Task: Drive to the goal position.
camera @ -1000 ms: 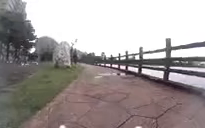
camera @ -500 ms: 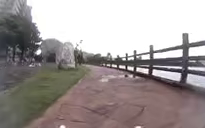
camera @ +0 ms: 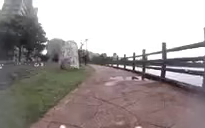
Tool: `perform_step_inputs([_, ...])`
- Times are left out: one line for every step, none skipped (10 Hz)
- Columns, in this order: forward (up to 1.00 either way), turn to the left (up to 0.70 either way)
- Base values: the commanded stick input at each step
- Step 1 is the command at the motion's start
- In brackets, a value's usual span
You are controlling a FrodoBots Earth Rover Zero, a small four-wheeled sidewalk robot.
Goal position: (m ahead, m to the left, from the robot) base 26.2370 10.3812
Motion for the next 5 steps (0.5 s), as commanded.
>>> perform_step_inputs([1.00,-0.30])
perform_step_inputs([1.00,-0.30])
perform_step_inputs([1.00,-0.27])
perform_step_inputs([1.00,0.10])
perform_step_inputs([1.00,0.10])
